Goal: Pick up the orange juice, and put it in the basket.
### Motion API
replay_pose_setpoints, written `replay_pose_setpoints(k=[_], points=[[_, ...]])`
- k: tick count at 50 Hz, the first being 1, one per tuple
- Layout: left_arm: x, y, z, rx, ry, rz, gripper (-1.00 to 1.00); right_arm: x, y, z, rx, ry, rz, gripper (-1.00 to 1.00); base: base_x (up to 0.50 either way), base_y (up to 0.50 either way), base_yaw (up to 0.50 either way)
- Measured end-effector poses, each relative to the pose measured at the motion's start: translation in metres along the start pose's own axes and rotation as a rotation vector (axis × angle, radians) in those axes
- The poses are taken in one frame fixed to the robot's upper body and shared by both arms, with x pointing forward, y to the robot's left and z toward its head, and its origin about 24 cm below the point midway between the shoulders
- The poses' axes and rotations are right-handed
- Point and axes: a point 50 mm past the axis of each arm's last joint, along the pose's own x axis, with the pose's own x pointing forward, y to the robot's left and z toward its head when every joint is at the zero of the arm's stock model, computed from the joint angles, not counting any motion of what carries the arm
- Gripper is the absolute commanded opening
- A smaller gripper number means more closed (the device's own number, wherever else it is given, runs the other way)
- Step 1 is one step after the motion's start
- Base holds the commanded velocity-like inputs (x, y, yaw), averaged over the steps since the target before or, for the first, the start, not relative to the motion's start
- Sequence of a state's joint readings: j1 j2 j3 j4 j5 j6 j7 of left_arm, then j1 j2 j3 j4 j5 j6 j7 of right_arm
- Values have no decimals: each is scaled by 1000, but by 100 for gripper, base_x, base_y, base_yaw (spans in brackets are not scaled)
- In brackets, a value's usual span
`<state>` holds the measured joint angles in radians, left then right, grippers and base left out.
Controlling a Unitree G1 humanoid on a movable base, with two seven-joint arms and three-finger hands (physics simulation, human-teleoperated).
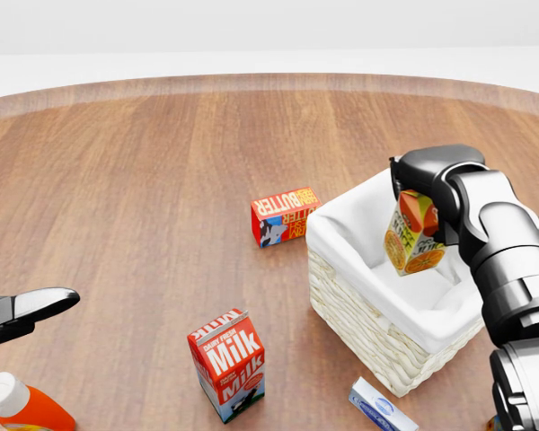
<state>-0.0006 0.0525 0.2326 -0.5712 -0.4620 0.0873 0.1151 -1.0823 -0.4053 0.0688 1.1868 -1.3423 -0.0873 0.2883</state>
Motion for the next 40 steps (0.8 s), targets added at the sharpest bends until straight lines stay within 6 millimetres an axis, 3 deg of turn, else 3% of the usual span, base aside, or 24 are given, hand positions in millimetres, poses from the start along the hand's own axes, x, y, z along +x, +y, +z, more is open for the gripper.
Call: replay_pose_setpoints(k=[20,40], points=[[0,0,0,0,0,0,100,2,17,4,-11,-5,22,-100,0,0,0],[0,0,0,0,0,0,100,3,21,4,-19,-3,16,-100,0,0,0]])
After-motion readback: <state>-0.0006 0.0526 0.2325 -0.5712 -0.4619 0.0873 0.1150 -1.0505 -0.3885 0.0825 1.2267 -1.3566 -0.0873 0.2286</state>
